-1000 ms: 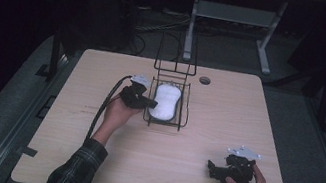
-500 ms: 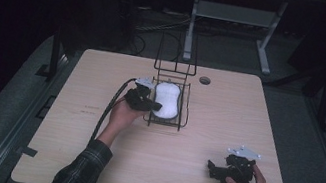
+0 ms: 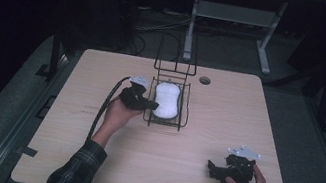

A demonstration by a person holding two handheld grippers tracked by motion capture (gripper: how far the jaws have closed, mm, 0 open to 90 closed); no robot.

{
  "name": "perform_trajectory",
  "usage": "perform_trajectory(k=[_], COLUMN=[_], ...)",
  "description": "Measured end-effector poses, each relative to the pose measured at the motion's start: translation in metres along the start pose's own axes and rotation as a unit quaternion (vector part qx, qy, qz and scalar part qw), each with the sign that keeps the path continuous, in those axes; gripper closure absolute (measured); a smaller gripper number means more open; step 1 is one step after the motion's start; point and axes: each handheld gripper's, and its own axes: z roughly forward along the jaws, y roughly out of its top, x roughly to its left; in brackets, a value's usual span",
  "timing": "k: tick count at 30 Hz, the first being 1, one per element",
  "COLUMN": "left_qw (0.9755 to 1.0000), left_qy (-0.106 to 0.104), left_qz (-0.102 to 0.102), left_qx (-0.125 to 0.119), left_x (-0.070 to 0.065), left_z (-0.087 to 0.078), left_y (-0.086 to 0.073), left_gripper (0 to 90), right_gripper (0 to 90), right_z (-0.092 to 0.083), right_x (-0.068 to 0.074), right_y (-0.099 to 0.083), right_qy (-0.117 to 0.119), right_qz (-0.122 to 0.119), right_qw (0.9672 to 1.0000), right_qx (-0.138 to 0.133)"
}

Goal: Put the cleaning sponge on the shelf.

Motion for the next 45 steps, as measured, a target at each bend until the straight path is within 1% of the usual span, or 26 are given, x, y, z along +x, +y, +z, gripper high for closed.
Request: perform_trajectory(k=[3,6,7,8,10,11,14,15,16,17,19,21,22,23,26,27,28,29,36,37,38,39,40,41,44,45], left_qw=[1.0000,1.0000,0.9999,0.9999,0.9999,0.9998,0.9996,0.9992,0.9992,0.9990,0.9985,0.9982,0.9977,0.9966,0.9960,0.9946,0.9946,0.9935,0.9922,0.9917,0.9917,0.9908,0.9908,0.9905,0.9905,0.9897], left_qy=[0.005,0.005,0.011,0.011,0.012,0.021,0.027,0.036,0.036,0.043,0.052,0.058,0.066,0.080,0.088,0.102,0.102,0.113,0.124,0.128,0.128,0.135,0.135,0.137,0.138,0.143], left_qz=[-0.001,-0.002,-0.004,-0.004,-0.006,-0.003,0.004,0.008,0.008,0.011,0.015,0.011,0.015,0.017,0.014,0.014,0.014,0.015,0.012,0.009,0.009,0.008,0.008,0.006,0.005,0.009], left_qx=[-0.001,0.001,-0.001,-0.001,-0.001,0.000,-0.003,-0.011,-0.011,-0.011,-0.008,-0.007,-0.004,0.008,0.005,0.007,0.007,0.007,0.002,0.000,0.000,-0.003,-0.003,-0.006,-0.006,-0.001], left_x=[-0.001,-0.002,-0.003,-0.003,-0.004,-0.005,-0.006,-0.008,-0.008,-0.008,-0.009,-0.010,-0.010,-0.011,-0.012,-0.013,-0.013,-0.015,-0.020,-0.022,-0.022,-0.023,-0.023,-0.025,-0.027,-0.029], left_z=[-0.010,-0.013,-0.018,-0.018,-0.022,-0.027,-0.032,-0.037,-0.037,-0.039,-0.044,-0.047,-0.049,-0.051,-0.055,-0.059,-0.059,-0.062,-0.076,-0.080,-0.080,-0.084,-0.084,-0.088,-0.091,-0.094], left_y=[-0.002,-0.005,-0.008,-0.008,-0.012,-0.015,-0.019,-0.023,-0.023,-0.024,-0.029,-0.032,-0.034,-0.039,-0.044,-0.049,-0.049,-0.053,-0.068,-0.075,-0.075,-0.082,-0.082,-0.089,-0.096,-0.103], left_gripper=[74.4,64.3,61.0,57.7,52.6,49.9,45.1,42.5,39.5,39.5,34.0,28.2,28.2,24.7,22.5,18.1,16.5,14.8,12.8,12.7,12.7,12.8,12.8,12.8,12.8,12.7], right_gripper=[0.0,0.0,0.0,0.0,0.0,0.0,0.0,0.0,0.0,0.0,0.0,0.0,0.0,0.0,0.0,0.0,0.0,0.0,0.0,0.0,0.0,0.0,0.0,0.0,0.0,0.0], right_z=[0.000,0.000,0.000,0.000,0.000,0.000,0.000,0.000,0.000,0.000,0.000,0.000,0.000,0.000,0.000,0.000,0.000,0.000,0.000,0.000,0.000,0.000,0.000,0.000,0.000,0.000], right_x=[0.000,0.000,0.000,0.000,0.000,0.000,0.000,0.000,0.000,0.000,0.000,0.000,0.000,0.000,0.000,0.000,0.000,0.000,0.000,0.000,0.000,0.000,0.000,0.000,0.000,0.000], right_y=[0.000,0.000,0.000,0.000,0.000,0.000,0.000,0.000,0.000,0.000,0.000,0.000,0.000,0.000,0.000,0.000,0.000,0.000,0.000,0.000,0.000,0.000,0.000,0.000,0.000,0.000], right_qy=[0.000,0.000,0.000,0.000,0.000,0.000,0.000,0.000,0.000,0.000,0.000,0.000,0.000,0.000,0.000,0.000,0.000,0.000,0.000,0.000,0.000,0.000,0.000,0.000,0.000,0.000], right_qz=[0.000,0.000,0.000,0.000,0.000,0.000,0.000,0.000,0.000,0.000,0.000,0.000,0.000,0.000,0.000,0.000,0.000,0.000,0.000,0.000,0.000,0.000,0.000,0.000,0.000,0.000], right_qw=[1.0000,1.0000,1.0000,1.0000,1.0000,1.0000,1.0000,1.0000,1.0000,1.0000,1.0000,1.0000,1.0000,1.0000,1.0000,1.0000,1.0000,1.0000,1.0000,1.0000,1.0000,1.0000,1.0000,1.0000,1.0000,1.0000], right_qx=[0.000,0.000,0.000,0.000,0.000,0.000,0.000,0.000,0.000,0.000,0.000,0.000,0.000,0.000,0.000,0.000,0.000,0.000,0.000,0.000,0.000,0.000,0.000,0.000,0.000,0.000])
